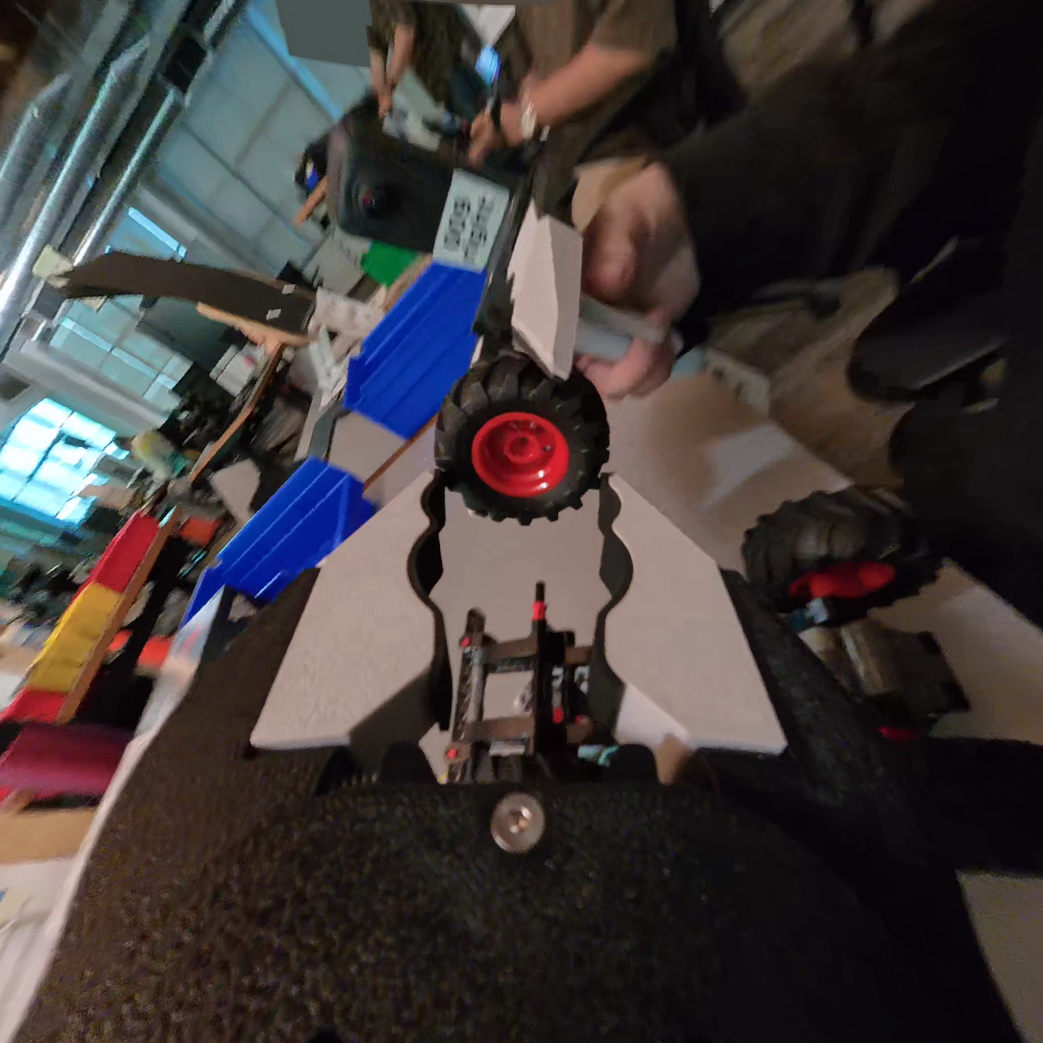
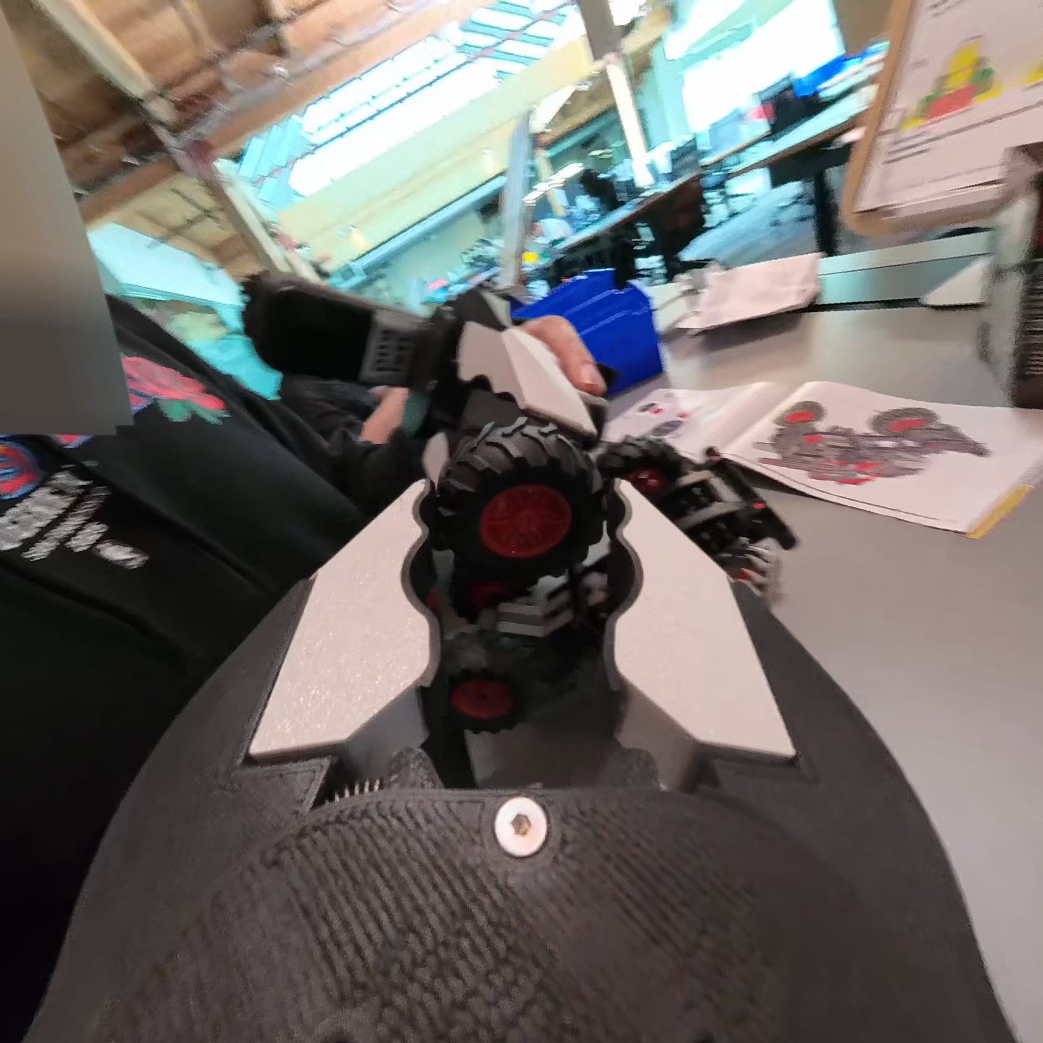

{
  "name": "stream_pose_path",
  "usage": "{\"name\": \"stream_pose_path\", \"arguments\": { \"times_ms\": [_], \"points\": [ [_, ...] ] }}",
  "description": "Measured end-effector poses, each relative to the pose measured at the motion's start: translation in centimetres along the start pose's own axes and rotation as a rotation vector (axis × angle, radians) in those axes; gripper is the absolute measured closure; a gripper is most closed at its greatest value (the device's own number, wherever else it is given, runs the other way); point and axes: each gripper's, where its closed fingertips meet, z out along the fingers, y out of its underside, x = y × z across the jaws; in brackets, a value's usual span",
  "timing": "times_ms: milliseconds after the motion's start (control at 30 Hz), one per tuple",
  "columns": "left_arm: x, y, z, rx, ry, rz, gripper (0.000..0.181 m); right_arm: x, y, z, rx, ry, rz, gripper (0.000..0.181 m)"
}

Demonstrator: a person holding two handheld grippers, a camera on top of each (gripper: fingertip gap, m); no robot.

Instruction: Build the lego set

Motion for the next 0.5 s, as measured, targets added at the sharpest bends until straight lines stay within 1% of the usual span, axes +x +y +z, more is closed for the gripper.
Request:
{"name": "stream_pose_path", "arguments": {
  "times_ms": [33, 67, 100, 133, 167, 233, 333, 400, 433, 467, 500],
  "points": [
    [-0.2, 0.5, 0.2, -0.061, -0.018, 0.032, 0.129, 0.9, 0.0, -0.1, -0.005, 0.070, -0.006, 0.122],
    [-0.1, 1.0, 0.4, -0.116, -0.021, 0.060, 0.123, 1.2, 0.2, -0.2, -0.025, 0.106, -0.014, 0.122],
    [-0.1, 1.4, 0.5, -0.161, -0.024, 0.085, 0.122, 1.0, 0.7, 0.0, -0.060, 0.102, -0.024, 0.121],
    [-0.1, 1.7, 0.7, -0.191, -0.031, 0.108, 0.129, 1.0, 1.0, 0.0, -0.084, 0.125, -0.025, 0.121],
    [-0.1, 1.9, 0.8, -0.208, -0.037, 0.126, 0.130, 1.3, 1.1, 0.0, -0.091, 0.155, -0.025, 0.121],
    [-0.2, 1.9, 0.8, -0.190, -0.052, 0.133, 0.131, 1.3, 1.0, -0.1, -0.076, 0.174, -0.035, 0.121],
    [-0.3, 1.5, 0.7, -0.138, -0.052, 0.087, 0.132, 1.1, 0.6, -0.2, -0.027, 0.129, 0.011, 0.121],
    [-0.5, 1.2, 0.6, -0.116, -0.059, 0.087, 0.133, 0.9, 0.4, -0.3, -0.002, 0.107, 0.010, 0.121],
    [-0.5, 1.1, 0.5, -0.111, -0.061, 0.090, 0.133, 0.9, 0.4, -0.2, 0.004, 0.110, -0.004, 0.118],
    [-0.8, 0.9, 0.4, -0.098, -0.088, 0.086, 0.164, 1.1, 0.5, -0.1, -0.005, 0.128, -0.029, 0.111],
    [-1.4, 0.5, 0.2, -0.072, -0.120, 0.074, 0.181, 1.1, 0.9, 0.0, -0.031, 0.129, -0.064, 0.113]
  ]
}}
